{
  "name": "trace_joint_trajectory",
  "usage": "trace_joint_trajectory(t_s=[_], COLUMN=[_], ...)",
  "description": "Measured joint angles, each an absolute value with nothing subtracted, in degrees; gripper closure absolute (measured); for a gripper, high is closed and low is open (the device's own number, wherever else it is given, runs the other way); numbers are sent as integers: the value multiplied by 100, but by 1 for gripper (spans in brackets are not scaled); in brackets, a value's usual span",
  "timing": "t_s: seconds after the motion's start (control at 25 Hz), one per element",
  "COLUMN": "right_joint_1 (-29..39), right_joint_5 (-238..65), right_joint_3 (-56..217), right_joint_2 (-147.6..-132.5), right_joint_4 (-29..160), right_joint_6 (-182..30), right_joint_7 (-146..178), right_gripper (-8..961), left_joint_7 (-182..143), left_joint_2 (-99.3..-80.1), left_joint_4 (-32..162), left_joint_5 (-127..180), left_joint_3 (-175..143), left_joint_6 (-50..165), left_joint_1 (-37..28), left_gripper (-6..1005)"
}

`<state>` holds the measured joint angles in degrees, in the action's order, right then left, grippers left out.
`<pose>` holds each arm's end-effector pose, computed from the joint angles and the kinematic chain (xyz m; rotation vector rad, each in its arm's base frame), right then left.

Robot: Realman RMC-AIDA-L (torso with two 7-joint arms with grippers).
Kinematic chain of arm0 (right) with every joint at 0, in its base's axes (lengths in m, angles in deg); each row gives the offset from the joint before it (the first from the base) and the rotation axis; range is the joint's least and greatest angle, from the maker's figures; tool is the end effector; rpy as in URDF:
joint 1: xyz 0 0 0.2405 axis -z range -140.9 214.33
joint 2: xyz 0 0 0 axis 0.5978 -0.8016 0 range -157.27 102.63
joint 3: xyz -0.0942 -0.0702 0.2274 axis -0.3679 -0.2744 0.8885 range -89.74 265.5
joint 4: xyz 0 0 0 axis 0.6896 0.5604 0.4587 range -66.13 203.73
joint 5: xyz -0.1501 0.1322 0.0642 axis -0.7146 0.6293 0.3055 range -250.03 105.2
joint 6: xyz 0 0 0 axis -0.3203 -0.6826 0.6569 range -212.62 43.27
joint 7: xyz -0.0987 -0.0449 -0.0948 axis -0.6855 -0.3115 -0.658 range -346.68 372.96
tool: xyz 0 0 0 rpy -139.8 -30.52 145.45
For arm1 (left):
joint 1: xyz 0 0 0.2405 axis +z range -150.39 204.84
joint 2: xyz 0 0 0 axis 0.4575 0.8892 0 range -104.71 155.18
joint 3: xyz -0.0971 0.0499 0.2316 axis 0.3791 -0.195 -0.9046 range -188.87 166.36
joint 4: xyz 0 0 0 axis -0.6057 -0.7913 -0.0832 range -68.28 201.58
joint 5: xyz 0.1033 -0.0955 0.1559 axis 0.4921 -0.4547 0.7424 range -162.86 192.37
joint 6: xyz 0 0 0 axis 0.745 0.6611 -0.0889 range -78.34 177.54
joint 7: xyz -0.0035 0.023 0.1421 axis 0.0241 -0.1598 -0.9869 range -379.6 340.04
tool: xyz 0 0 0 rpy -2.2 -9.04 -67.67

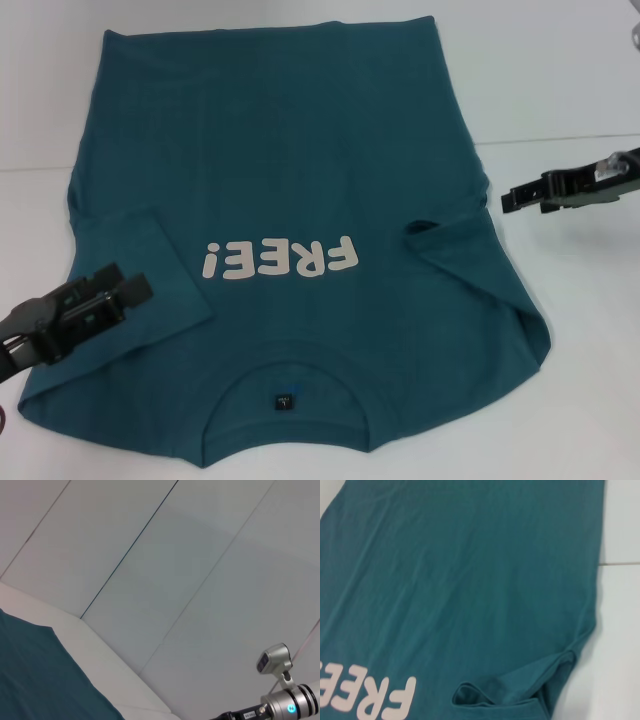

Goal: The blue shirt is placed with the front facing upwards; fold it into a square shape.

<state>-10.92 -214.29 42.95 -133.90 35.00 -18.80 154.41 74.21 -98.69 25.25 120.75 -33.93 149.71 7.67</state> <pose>0.2688 0.4467 0.0755 -2.1162 1.4690 0.0951 -0.2921 0.2751 0.0334 -2.2747 -1.1021 -1.2282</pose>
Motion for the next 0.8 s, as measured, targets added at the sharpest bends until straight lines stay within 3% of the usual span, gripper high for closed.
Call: trace_joint_trajectory(t_s=[0.44,0.8], right_joint_1=[-1214,-1346], right_joint_5=[-22134,-22189], right_joint_3=[4136,4009], right_joint_2=[-13979,-14140], right_joint_4=[3552,3742], right_joint_6=[-2972,-3366], right_joint_7=[15129,15079], right_gripper=[266,267], left_joint_7=[7440,7444], left_joint_2=[-9869,-9869], left_joint_4=[2526,2526], left_joint_5=[12075,12075], left_joint_3=[-3393,-3393], left_joint_6=[14971,14971], left_joint_1=[745,754], left_gripper=[111,111])
